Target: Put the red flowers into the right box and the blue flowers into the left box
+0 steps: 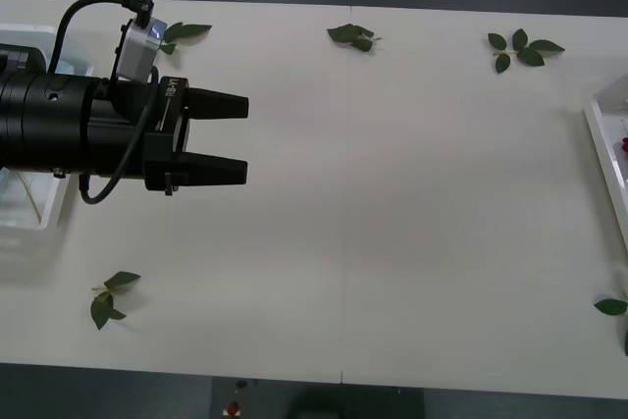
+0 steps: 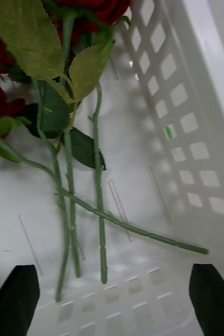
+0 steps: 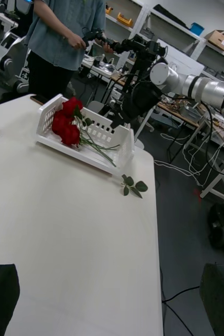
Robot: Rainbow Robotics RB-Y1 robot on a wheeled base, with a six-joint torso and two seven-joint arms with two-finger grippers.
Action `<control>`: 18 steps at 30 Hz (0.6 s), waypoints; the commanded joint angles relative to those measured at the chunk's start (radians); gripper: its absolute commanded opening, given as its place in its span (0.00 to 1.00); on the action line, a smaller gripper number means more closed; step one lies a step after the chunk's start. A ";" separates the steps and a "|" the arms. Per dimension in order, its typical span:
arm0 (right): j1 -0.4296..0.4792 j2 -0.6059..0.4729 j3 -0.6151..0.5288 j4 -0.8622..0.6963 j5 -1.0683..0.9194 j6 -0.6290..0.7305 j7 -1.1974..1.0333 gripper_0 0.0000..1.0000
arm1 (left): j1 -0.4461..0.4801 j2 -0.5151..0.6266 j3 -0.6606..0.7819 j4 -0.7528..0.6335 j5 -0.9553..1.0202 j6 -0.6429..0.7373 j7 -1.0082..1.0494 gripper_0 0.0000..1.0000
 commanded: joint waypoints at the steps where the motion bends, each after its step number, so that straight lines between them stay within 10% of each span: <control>1: -0.015 -0.046 -0.029 -0.029 -0.093 0.041 -0.007 1.00 | -0.022 0.031 0.011 -0.040 0.017 0.001 -0.017 1.00; 18: -0.015 -0.011 -0.066 -0.219 -0.454 0.279 0.450 1.00 | -0.024 0.031 0.003 -0.041 0.024 0.004 -0.016 1.00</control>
